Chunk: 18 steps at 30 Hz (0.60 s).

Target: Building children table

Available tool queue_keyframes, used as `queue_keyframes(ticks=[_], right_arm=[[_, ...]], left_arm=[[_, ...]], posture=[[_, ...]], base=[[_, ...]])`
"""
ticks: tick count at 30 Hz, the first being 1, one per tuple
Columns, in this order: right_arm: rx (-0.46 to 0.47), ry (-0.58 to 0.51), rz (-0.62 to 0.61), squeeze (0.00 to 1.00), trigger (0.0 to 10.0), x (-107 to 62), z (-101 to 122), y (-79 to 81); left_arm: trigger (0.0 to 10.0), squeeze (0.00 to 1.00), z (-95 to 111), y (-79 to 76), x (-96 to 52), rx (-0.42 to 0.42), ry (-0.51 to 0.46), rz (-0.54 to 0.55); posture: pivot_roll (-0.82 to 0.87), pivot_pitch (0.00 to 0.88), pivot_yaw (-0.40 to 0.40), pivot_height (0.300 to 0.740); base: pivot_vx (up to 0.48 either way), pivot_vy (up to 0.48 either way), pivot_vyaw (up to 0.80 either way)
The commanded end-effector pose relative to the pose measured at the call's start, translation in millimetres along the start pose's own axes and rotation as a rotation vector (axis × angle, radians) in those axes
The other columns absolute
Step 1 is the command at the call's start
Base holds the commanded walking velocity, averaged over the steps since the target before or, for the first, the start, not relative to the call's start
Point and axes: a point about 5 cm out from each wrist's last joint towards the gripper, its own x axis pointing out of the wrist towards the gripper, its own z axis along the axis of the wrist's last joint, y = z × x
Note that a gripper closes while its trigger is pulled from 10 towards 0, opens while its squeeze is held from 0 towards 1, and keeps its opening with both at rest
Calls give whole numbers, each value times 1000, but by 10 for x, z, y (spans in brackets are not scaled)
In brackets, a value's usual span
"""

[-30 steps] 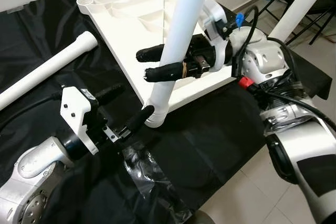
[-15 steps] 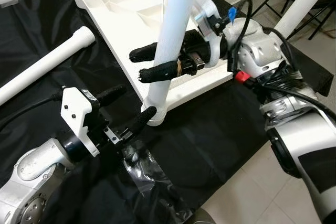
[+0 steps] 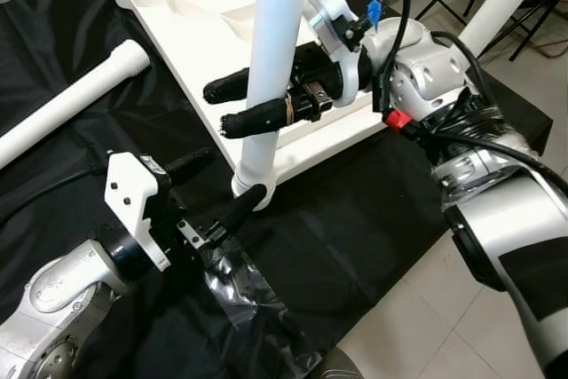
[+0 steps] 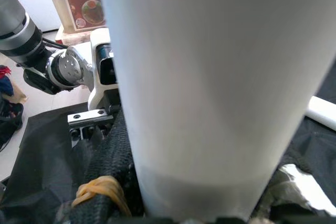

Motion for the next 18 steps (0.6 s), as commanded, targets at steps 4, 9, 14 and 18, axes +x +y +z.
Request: queue_keyframes(ticks=[4, 9, 14, 18], right_arm=[[4, 41, 20, 0, 10000, 115, -76, -35], [-6, 23, 41, 0, 10000, 189, -83, -30], [-13, 26, 68, 0, 10000, 253, -68, -19], [-13, 50, 65, 0, 10000, 267, -77, -33]], left_arm=[[10000, 0, -9, -58, 15, -18, -1, -18], [10000, 0, -9, -56, 28, -18, -4, -17], [10000, 0, -10, -52, 41, -14, -7, -15], [10000, 0, -8, -46, 45, -13, -9, -15]], posture=[[-3, 393, -133, 740], [-6, 389, -134, 740], [-8, 381, -134, 740], [-9, 378, -135, 740]], base=[[0, 0, 0], [0, 0, 0], [0, 0, 0], [0, 0, 0]])
